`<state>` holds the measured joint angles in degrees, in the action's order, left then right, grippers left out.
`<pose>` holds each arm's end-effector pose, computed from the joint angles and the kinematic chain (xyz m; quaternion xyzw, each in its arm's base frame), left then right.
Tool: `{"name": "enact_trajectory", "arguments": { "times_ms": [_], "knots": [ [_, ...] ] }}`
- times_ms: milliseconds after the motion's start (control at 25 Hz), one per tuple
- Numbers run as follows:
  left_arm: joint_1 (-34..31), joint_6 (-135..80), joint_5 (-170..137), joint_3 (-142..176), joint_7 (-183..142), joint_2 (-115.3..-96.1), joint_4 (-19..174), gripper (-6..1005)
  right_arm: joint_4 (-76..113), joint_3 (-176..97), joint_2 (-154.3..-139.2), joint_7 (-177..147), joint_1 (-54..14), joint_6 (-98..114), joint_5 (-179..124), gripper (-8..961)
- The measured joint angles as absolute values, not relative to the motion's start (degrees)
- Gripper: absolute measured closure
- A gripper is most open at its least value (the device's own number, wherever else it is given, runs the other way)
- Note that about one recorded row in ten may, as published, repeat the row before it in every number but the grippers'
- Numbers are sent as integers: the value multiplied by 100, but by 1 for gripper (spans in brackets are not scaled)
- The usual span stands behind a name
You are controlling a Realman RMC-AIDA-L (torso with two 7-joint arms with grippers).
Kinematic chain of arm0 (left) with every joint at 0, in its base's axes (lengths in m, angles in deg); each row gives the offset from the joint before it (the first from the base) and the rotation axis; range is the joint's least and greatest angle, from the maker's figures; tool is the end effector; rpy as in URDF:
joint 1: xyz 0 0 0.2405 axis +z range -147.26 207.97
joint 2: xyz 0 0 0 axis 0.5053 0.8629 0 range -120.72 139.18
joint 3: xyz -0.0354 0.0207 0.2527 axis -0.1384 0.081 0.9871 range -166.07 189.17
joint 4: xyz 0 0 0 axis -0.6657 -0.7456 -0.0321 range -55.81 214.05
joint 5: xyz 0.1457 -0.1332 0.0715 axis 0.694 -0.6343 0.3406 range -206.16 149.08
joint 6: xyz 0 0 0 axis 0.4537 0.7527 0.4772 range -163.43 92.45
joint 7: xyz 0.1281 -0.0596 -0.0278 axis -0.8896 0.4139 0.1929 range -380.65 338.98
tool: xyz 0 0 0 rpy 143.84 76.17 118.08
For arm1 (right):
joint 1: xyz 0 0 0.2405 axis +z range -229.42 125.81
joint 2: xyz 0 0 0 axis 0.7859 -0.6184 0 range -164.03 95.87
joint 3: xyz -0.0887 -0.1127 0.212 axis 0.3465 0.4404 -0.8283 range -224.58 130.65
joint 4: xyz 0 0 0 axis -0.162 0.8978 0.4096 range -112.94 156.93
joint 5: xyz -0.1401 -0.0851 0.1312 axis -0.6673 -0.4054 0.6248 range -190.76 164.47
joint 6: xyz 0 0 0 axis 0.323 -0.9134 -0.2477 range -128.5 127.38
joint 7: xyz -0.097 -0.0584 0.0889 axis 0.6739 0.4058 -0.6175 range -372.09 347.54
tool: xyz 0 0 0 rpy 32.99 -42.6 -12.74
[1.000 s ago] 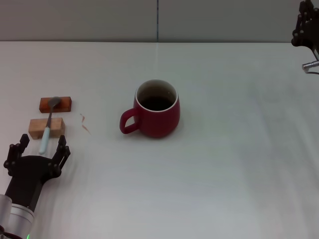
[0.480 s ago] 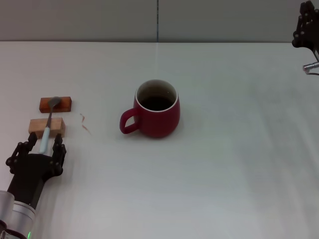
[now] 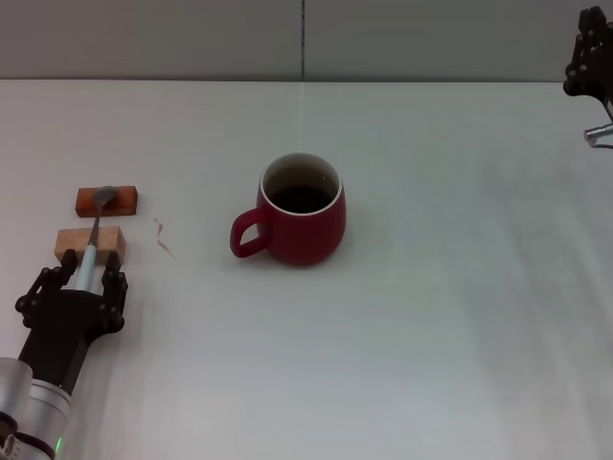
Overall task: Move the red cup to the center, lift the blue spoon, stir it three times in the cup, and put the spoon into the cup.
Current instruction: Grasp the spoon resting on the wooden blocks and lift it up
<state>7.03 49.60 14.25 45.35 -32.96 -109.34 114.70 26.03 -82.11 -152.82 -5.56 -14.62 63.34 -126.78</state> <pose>-0.3395 0.2081 -0.0771 -0.6998 -0.3085 -0.2050 0.6108 0.2874 0.3908 -0.0030 -0.7218 0.1024 0.2262 0.6460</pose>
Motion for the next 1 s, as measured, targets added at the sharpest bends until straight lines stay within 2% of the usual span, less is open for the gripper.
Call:
{"name": "enact_trajectory", "arguments": {
  "times_ms": [1000],
  "knots": [
    [697,4776,1426,4390,-3208,-10942,11343,532,2594,-8203,-15273,-556,-1459,6327,-12678,924]
  ]
}}
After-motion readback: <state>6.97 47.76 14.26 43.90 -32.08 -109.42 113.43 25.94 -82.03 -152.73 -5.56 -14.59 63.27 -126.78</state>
